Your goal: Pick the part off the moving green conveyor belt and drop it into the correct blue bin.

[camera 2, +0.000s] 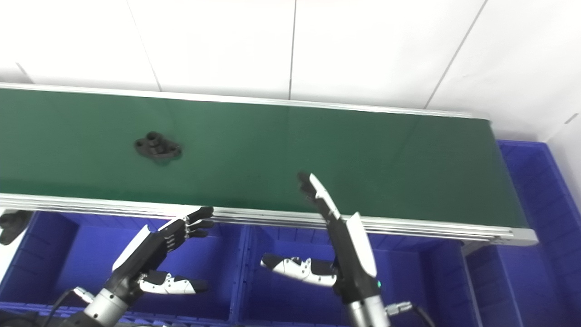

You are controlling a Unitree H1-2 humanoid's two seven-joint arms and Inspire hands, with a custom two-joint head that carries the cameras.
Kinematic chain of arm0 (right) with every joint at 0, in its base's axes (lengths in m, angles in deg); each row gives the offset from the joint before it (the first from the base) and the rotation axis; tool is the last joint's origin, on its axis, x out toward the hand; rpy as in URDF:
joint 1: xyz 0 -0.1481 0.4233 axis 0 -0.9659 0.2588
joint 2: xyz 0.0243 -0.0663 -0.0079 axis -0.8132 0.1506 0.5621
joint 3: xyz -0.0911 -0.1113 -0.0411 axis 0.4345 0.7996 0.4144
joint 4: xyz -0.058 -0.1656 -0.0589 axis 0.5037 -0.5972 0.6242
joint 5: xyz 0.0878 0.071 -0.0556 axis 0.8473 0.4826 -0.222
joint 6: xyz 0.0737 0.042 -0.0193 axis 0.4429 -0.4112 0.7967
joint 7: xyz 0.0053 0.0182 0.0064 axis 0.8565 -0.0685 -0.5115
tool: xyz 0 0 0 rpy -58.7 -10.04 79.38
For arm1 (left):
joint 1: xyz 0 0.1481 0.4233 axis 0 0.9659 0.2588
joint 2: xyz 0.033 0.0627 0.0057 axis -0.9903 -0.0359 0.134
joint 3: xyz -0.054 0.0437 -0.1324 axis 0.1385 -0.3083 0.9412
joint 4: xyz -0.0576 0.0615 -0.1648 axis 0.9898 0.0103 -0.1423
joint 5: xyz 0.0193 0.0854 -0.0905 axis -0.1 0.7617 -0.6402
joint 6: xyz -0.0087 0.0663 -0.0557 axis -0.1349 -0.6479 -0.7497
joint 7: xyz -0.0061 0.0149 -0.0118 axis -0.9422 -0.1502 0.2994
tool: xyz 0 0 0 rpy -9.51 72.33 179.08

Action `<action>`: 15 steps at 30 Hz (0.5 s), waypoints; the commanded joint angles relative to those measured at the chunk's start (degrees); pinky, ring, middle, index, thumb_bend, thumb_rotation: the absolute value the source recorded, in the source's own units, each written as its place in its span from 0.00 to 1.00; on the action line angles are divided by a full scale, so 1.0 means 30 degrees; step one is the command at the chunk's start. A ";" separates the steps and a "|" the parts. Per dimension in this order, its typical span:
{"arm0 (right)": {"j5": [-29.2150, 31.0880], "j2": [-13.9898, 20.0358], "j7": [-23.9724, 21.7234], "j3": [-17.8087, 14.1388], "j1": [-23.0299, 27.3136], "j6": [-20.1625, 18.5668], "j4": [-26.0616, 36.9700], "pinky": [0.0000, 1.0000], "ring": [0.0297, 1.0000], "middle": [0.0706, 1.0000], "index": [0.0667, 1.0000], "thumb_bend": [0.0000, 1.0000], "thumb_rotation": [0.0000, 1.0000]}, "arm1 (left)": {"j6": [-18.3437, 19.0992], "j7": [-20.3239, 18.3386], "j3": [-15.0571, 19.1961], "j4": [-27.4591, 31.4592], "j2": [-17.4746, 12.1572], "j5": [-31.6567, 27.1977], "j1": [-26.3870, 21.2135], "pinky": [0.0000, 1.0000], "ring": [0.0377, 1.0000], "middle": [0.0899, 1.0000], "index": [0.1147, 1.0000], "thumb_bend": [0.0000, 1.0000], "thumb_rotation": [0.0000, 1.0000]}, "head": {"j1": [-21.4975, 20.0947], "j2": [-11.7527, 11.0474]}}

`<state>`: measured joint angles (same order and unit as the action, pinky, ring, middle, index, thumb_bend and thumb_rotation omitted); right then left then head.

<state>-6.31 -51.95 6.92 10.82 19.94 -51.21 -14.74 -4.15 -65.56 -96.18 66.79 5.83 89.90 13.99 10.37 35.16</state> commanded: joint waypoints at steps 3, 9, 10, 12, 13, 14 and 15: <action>-0.0191 -0.0104 -0.0247 -0.0264 0.0909 0.0157 0.0202 0.83 0.87 0.88 0.91 0.75 0.34 | -0.0709 0.0312 -0.0171 -0.0032 0.0075 0.0307 -0.0193 0.76 0.82 0.87 0.83 0.80 0.22 | 0.1349 -0.0737; -0.0243 0.0187 -0.0537 -0.0652 0.2344 0.0597 -0.0733 0.82 0.86 0.88 0.91 0.74 0.34 | -0.1017 0.0565 -0.0348 -0.0434 0.0347 0.0882 -0.0329 0.76 0.82 0.86 0.81 0.81 0.18 | 0.3104 -0.1719; -0.0334 0.0254 -0.0522 -0.0730 0.2546 0.0680 -0.0912 0.82 0.86 0.88 0.91 0.74 0.34 | -0.1064 0.0627 -0.0379 -0.0533 0.0415 0.0969 -0.0358 0.76 0.82 0.85 0.80 0.82 0.18 | 0.3344 -0.1925; -0.0452 0.0374 -0.0522 -0.0829 0.2929 0.0805 -0.1237 0.82 0.86 0.88 0.91 0.74 0.36 | -0.1162 0.0709 -0.0427 -0.0722 0.0505 0.1045 -0.0421 0.75 0.82 0.85 0.80 0.82 0.18 | 0.3505 -0.2052; -0.0485 0.0427 -0.0533 -0.0855 0.3109 0.0845 -0.1372 0.82 0.86 0.88 0.91 0.73 0.37 | -0.1204 0.0732 -0.0441 -0.0796 0.0533 0.1047 -0.0448 0.75 0.82 0.85 0.80 0.83 0.16 | 0.3505 -0.2052; -0.0492 0.0478 -0.0549 -0.0886 0.3366 0.0881 -0.1553 0.83 0.86 0.88 0.92 0.73 0.37 | -0.1306 0.0720 -0.0463 -0.0893 0.0516 0.1043 -0.0488 0.75 0.82 0.85 0.80 0.83 0.16 | 0.3425 -0.2075; -0.0494 0.0512 -0.0554 -0.0902 0.3533 0.0903 -0.1670 0.83 0.87 0.88 0.92 0.72 0.37 | -0.1379 0.0713 -0.0482 -0.0957 0.0495 0.1040 -0.0514 0.77 0.83 0.85 0.80 0.82 0.15 | 0.3425 -0.2075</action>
<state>-7.74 -50.29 5.17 8.36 29.20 -51.03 -20.29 -5.48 -64.31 -97.55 63.26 7.46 92.98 12.76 20.57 28.92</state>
